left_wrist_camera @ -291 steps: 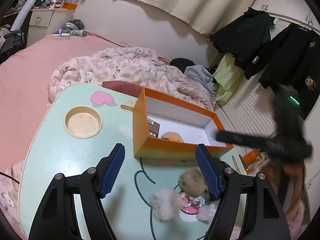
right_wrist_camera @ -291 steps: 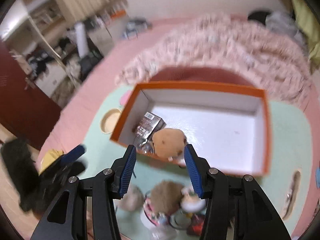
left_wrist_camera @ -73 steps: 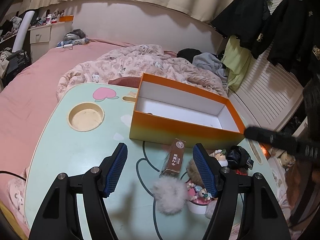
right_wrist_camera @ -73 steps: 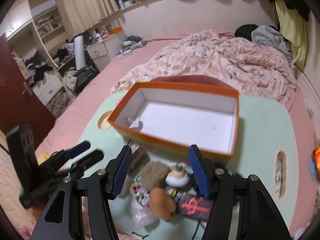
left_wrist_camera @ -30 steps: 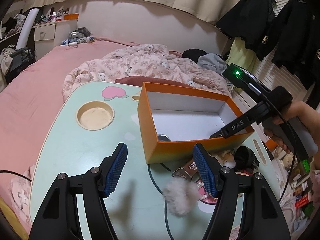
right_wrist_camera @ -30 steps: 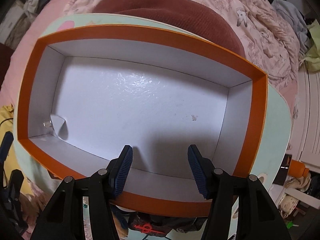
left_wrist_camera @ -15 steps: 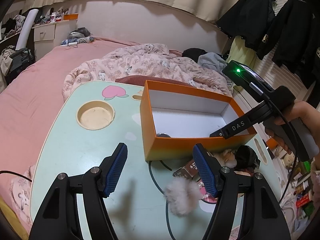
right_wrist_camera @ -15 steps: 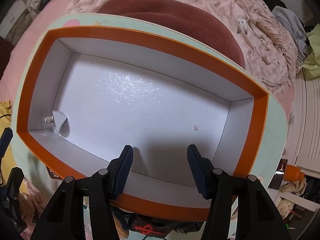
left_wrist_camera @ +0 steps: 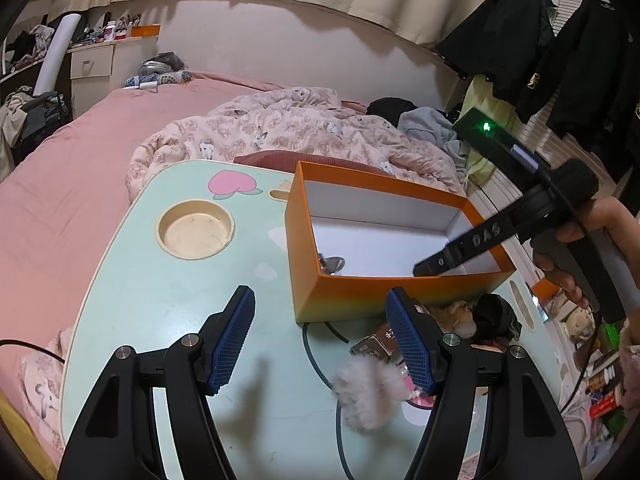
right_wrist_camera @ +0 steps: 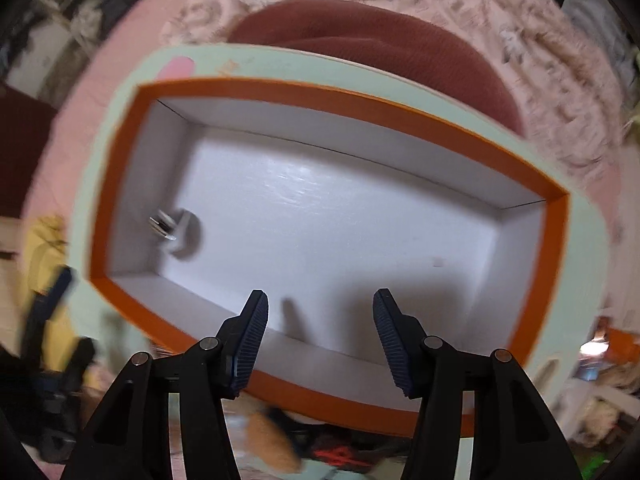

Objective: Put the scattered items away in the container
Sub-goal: 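Grasp the silver metal ring item in the box with the right gripper, set it on the table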

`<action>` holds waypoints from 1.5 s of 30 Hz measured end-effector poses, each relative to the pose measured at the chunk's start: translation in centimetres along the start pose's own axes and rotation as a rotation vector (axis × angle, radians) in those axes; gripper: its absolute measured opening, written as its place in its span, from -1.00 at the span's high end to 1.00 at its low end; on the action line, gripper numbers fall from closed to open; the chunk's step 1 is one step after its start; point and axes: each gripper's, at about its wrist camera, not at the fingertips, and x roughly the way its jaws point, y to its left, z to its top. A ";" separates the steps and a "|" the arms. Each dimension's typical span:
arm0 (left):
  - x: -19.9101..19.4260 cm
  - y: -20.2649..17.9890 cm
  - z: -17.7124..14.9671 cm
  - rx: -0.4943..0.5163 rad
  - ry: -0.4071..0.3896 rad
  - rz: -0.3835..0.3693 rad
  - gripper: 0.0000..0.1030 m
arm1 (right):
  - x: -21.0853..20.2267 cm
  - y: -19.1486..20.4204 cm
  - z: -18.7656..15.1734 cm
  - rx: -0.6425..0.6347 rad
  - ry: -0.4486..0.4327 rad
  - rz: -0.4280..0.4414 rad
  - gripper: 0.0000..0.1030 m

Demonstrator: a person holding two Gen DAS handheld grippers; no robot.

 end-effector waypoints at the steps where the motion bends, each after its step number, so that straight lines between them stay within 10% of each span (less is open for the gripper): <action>1: 0.0 0.1 0.0 -0.003 0.000 0.001 -0.33 | 0.0 -0.1 0.1 0.016 0.001 0.047 -0.05; 9: -0.9 3.1 0.4 -0.173 -0.084 0.012 -0.33 | 1.0 3.2 1.4 0.020 0.001 0.294 0.00; 17: -1.5 5.5 0.8 -0.243 -0.100 0.015 -0.33 | 3.4 6.0 2.5 -0.014 0.022 0.232 0.13; 20: -1.2 5.6 0.7 -0.253 -0.090 0.004 -0.33 | 3.3 6.6 2.7 -0.034 -0.019 0.166 0.46; 31: -1.0 5.3 0.6 -0.244 -0.088 0.010 -0.33 | 1.4 4.1 3.0 0.049 -0.187 0.192 0.47; 40: -0.7 4.9 0.5 -0.232 -0.073 0.012 -0.33 | -6.1 0.9 -6.7 0.080 -0.459 0.271 0.46; 45: -0.2 3.8 0.3 -0.203 -0.054 0.005 -0.33 | -5.3 0.6 -12.7 0.086 -0.469 0.252 0.46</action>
